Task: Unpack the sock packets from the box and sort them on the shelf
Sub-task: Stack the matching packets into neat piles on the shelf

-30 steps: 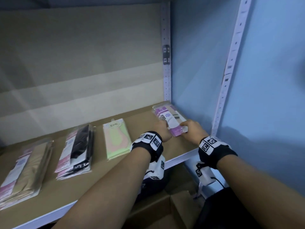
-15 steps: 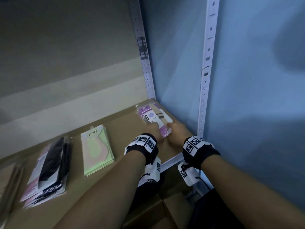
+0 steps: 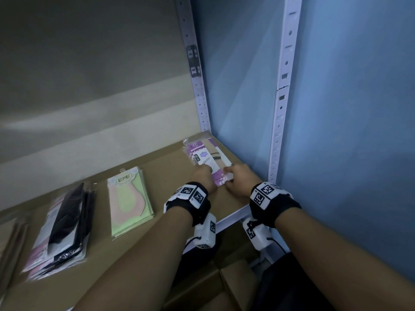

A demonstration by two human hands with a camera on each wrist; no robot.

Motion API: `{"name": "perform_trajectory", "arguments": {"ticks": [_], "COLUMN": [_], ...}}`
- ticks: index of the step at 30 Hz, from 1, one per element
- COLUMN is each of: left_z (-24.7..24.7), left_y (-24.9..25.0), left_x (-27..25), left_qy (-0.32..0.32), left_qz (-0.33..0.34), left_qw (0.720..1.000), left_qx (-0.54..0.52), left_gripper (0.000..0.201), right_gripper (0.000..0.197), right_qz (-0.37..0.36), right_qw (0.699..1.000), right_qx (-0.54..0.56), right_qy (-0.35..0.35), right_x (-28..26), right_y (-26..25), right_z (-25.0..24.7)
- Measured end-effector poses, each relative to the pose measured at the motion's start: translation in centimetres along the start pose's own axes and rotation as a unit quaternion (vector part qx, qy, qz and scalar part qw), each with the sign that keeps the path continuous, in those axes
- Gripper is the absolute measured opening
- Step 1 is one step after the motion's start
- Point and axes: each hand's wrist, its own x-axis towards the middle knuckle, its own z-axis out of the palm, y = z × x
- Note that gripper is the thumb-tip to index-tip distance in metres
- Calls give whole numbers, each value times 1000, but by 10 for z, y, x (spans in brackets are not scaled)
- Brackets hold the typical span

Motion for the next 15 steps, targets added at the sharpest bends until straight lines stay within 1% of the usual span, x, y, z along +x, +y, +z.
{"name": "perform_trajectory", "arguments": {"ticks": [3,5,10,15], "left_z": [-1,-3,-13,-21], "left_y": [-7,-14,-40,-69], "left_x": [-6,-10,-23,-38], "left_qy": [6,6,0,17], "left_qz": [-1,1,-5,-20], "left_qw": [1000,1000,1000,998], "left_qx": [-5,-8,-30,-59], "left_gripper": [39,38,31,27], "right_gripper": [35,34,35,34], "right_qz": [-6,-15,-30,-53], "right_qw": [1000,1000,999,998], "right_qx": [-7,7,30,38], "right_qy": [4,-2,-14,-26], "right_x": [-2,-4,-9,-11], "right_y": [-4,-10,-33,-59], "right_z": [3,7,22,38]}}
